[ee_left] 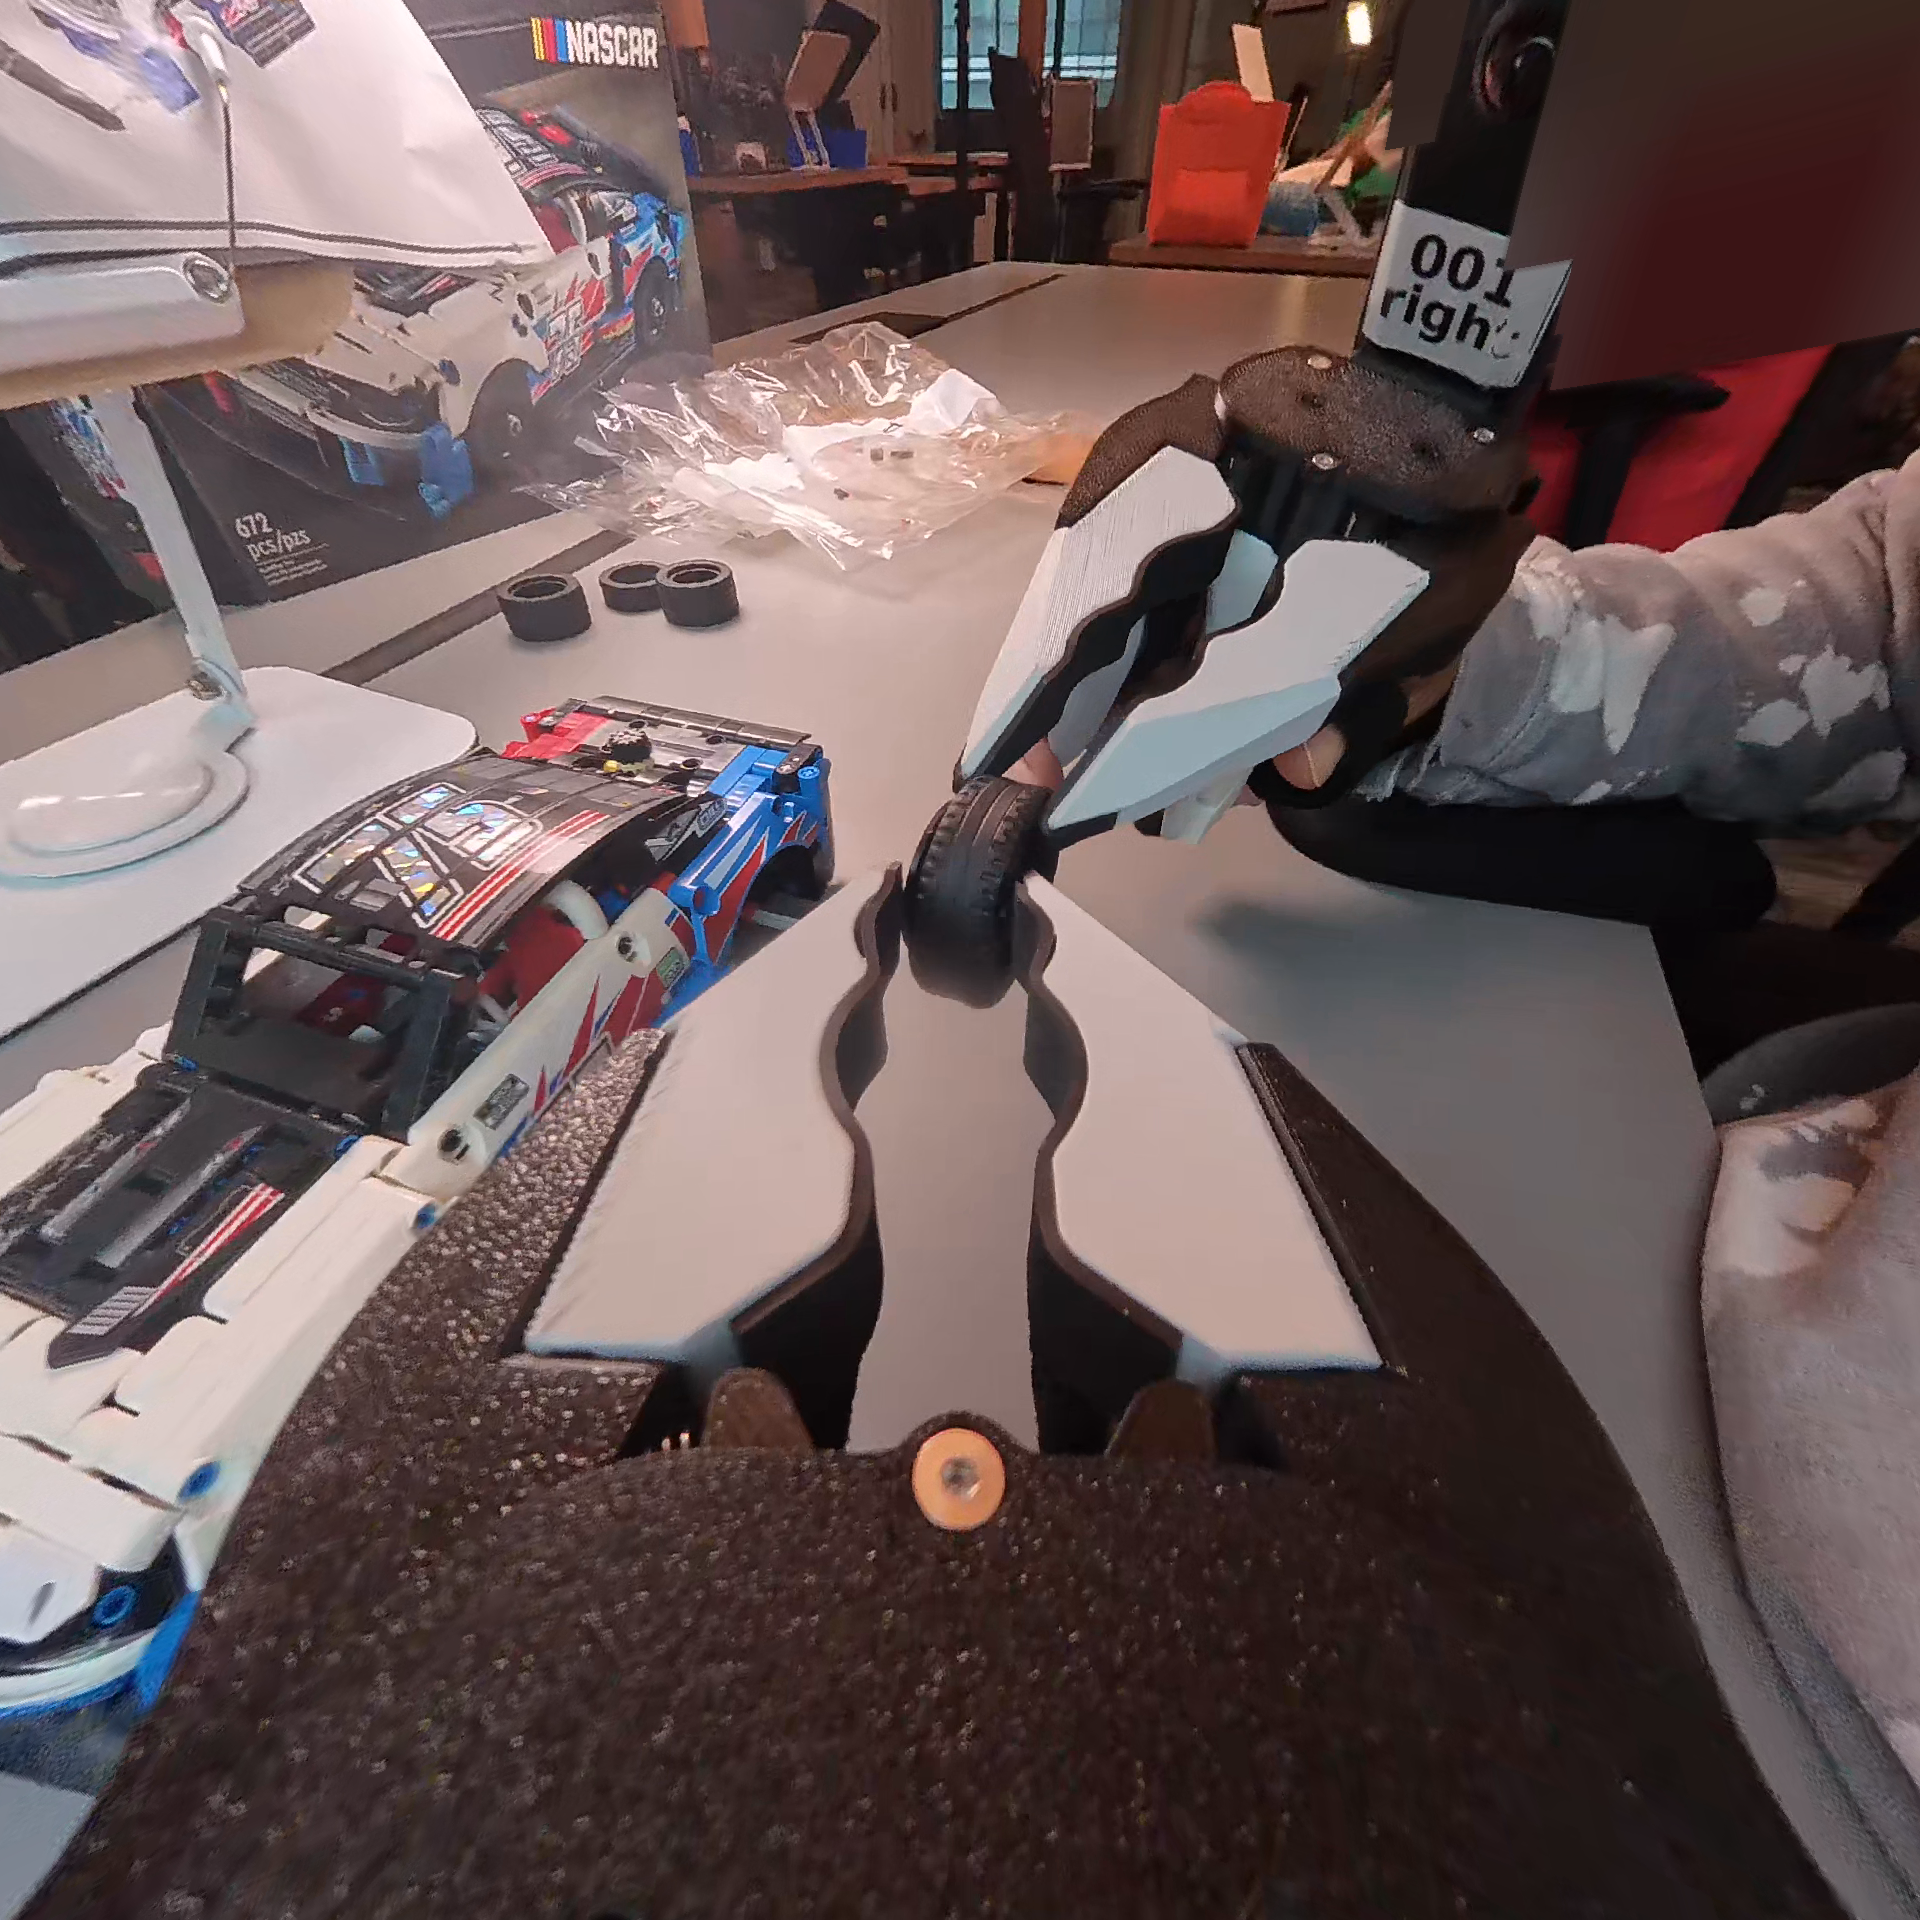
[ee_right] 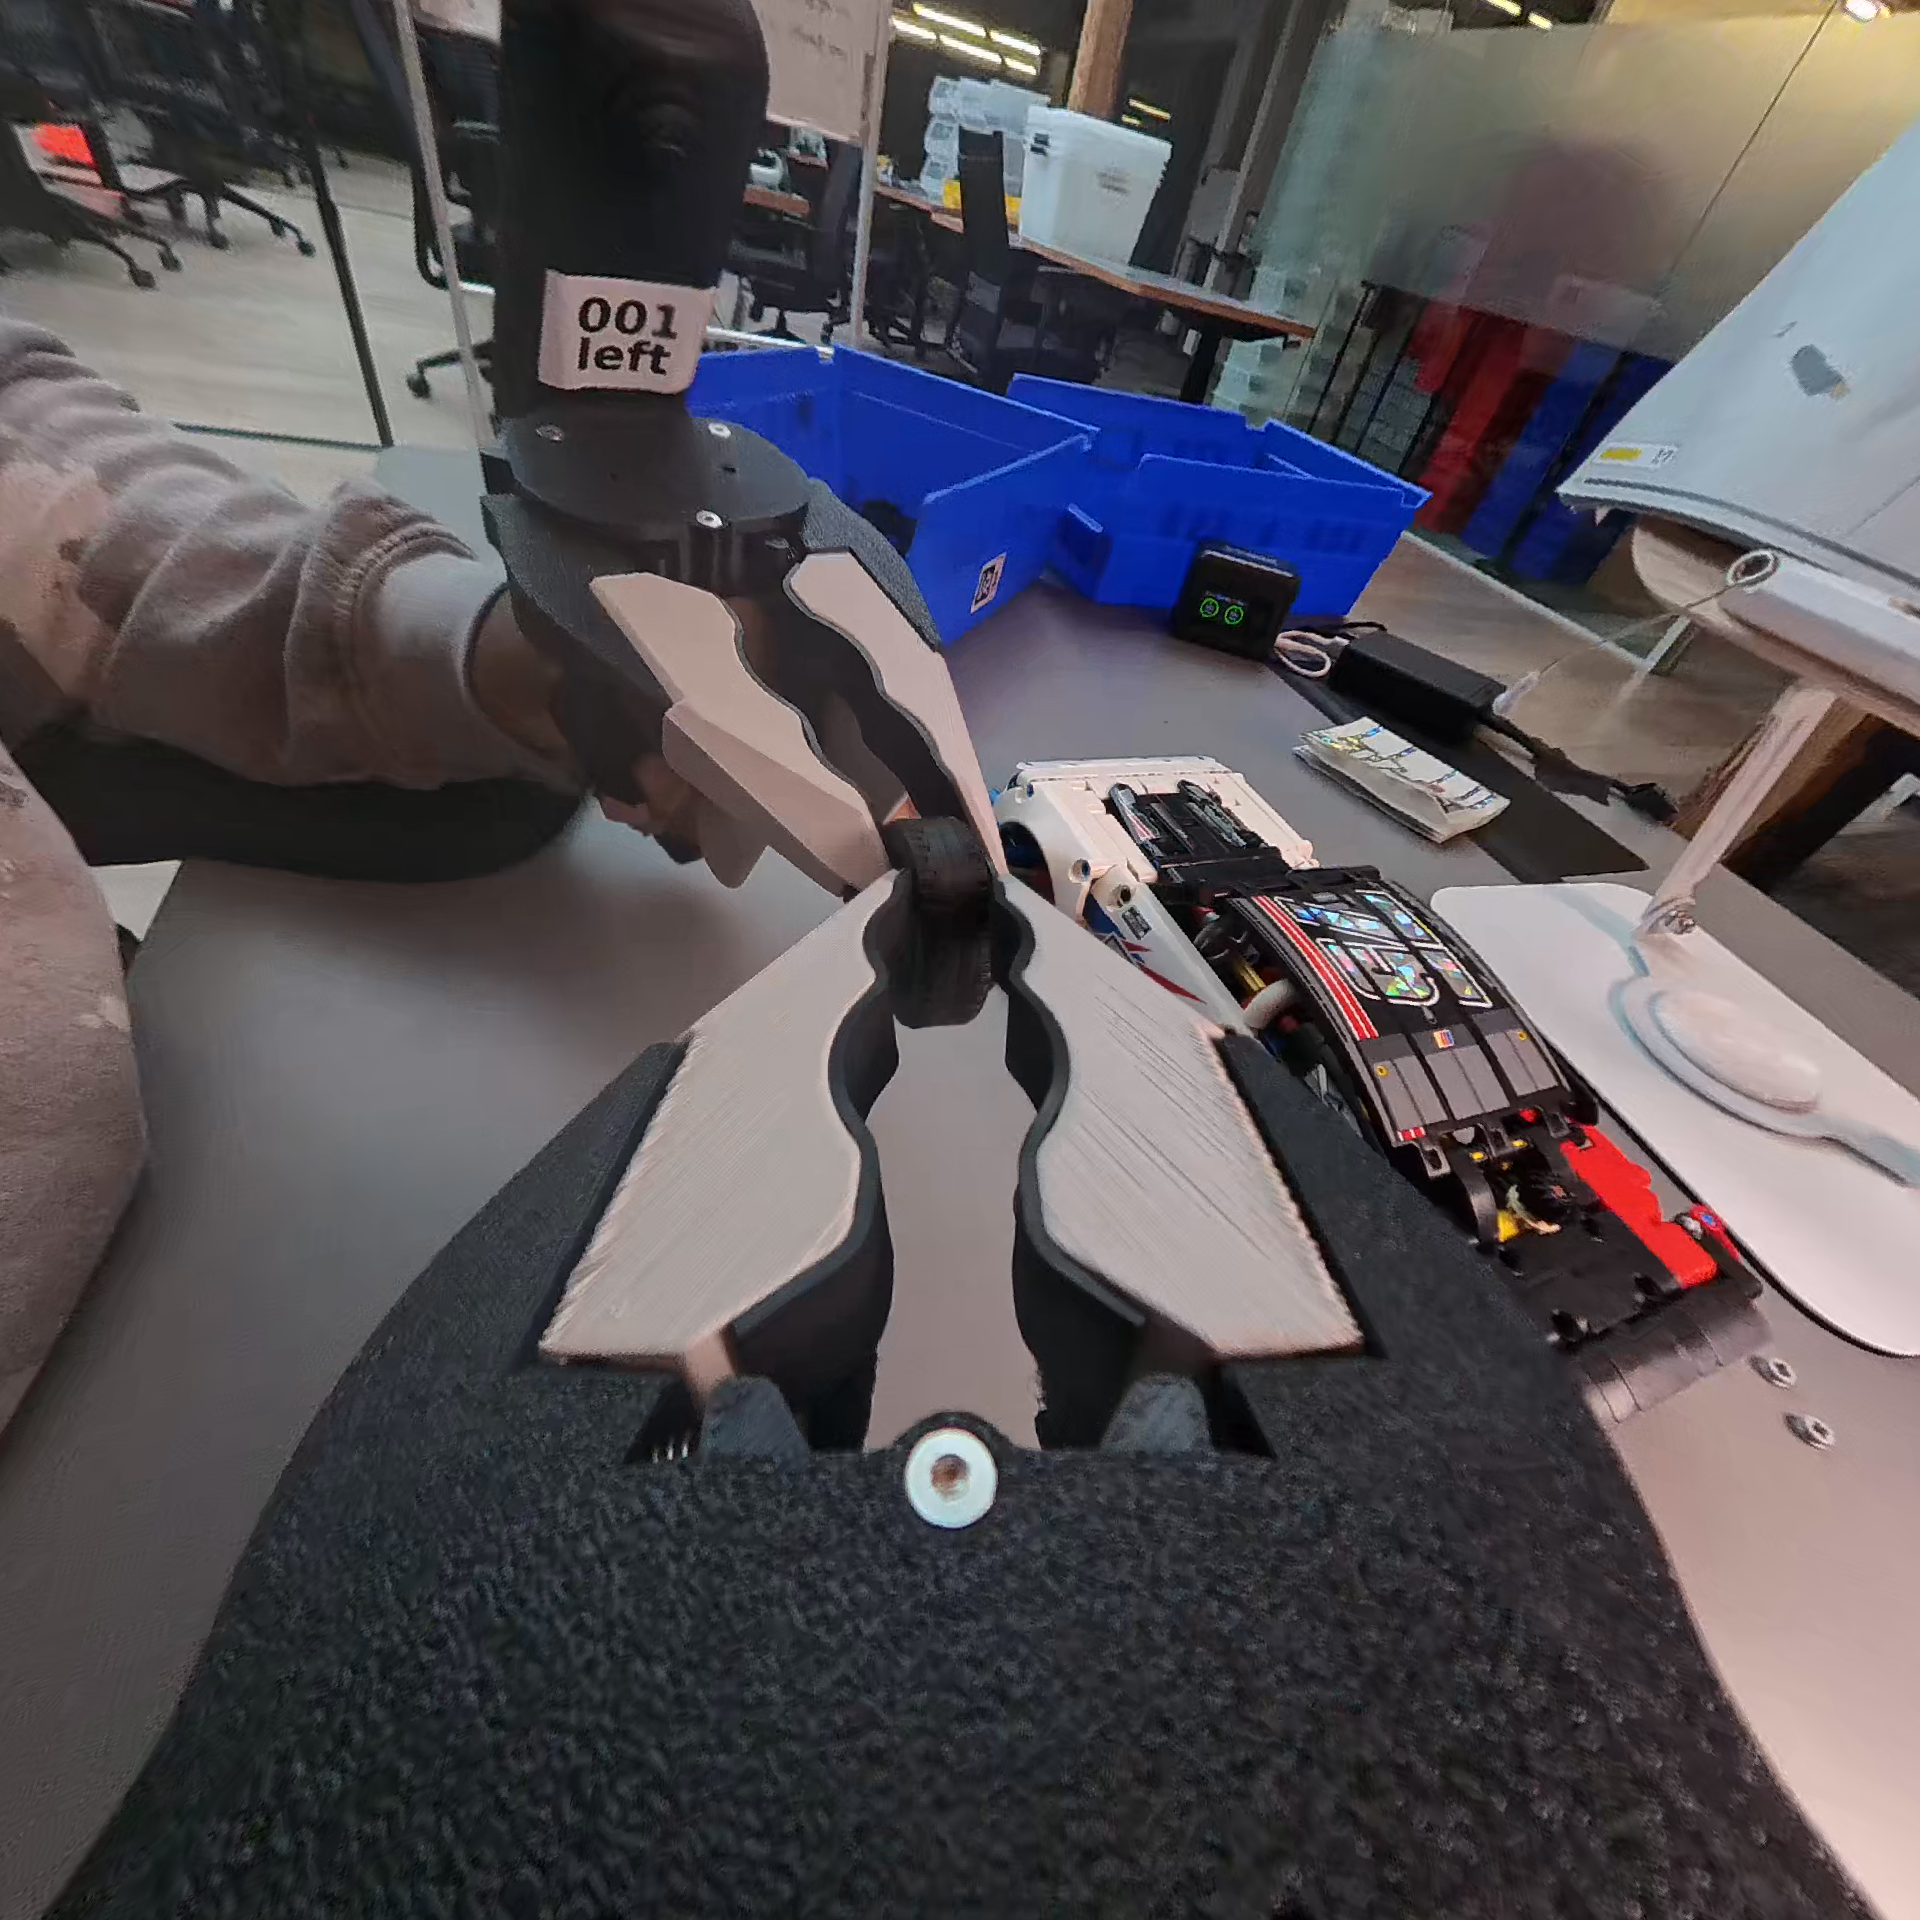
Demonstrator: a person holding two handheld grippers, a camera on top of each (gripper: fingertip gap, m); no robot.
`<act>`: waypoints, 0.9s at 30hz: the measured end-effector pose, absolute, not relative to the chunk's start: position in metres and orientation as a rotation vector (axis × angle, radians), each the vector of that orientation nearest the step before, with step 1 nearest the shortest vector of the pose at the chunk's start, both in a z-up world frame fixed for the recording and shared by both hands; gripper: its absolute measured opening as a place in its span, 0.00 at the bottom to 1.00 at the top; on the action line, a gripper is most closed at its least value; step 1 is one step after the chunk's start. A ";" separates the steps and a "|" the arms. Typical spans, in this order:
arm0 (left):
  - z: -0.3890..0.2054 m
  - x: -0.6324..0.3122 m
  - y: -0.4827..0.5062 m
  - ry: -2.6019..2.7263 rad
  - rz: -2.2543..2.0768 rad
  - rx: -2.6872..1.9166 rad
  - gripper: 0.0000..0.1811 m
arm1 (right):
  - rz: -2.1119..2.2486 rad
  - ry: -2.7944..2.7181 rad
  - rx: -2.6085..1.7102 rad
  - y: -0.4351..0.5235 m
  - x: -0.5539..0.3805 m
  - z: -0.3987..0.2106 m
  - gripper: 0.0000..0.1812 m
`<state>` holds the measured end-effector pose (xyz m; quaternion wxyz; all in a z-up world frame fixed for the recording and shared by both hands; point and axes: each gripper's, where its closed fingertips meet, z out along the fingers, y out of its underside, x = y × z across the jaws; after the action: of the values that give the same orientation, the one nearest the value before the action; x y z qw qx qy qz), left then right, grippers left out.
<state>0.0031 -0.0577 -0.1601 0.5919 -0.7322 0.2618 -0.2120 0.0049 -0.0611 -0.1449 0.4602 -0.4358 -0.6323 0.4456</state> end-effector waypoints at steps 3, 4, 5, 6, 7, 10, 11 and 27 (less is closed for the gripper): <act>-0.157 0.004 -0.057 0.567 -0.528 -1.700 0.10 | 1.029 -1.553 -1.018 -0.066 0.002 -0.142 0.06; -0.156 0.004 -0.057 0.561 -0.533 -1.704 0.10 | 1.014 -1.553 -1.007 -0.066 0.003 -0.141 0.06; -0.154 0.005 -0.058 0.554 -0.552 -1.703 0.10 | 1.031 -1.545 -1.010 -0.067 0.003 -0.139 0.06; -0.153 0.006 -0.058 0.549 -0.565 -1.702 0.10 | 1.050 -1.541 -1.010 -0.067 0.004 -0.137 0.06; -0.152 0.006 -0.058 0.545 -0.568 -1.703 0.10 | 1.057 -1.540 -1.008 -0.067 0.005 -0.137 0.06; -0.151 0.009 -0.059 0.533 -0.587 -1.704 0.10 | 1.137 -1.524 -1.028 -0.070 0.007 -0.134 0.06; -0.152 0.010 -0.059 0.529 -0.588 -1.710 0.10 | 1.140 -1.526 -1.028 -0.070 0.008 -0.135 0.06; -0.170 0.018 -0.055 0.464 -0.665 -1.806 0.10 | 1.322 -1.578 -1.138 -0.069 0.013 -0.150 0.05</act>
<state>0.0177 -0.0554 -0.1700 0.5491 -0.7625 0.1958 -0.2807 0.0133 -0.0688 -0.1504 0.3844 -0.4467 -0.6192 0.5189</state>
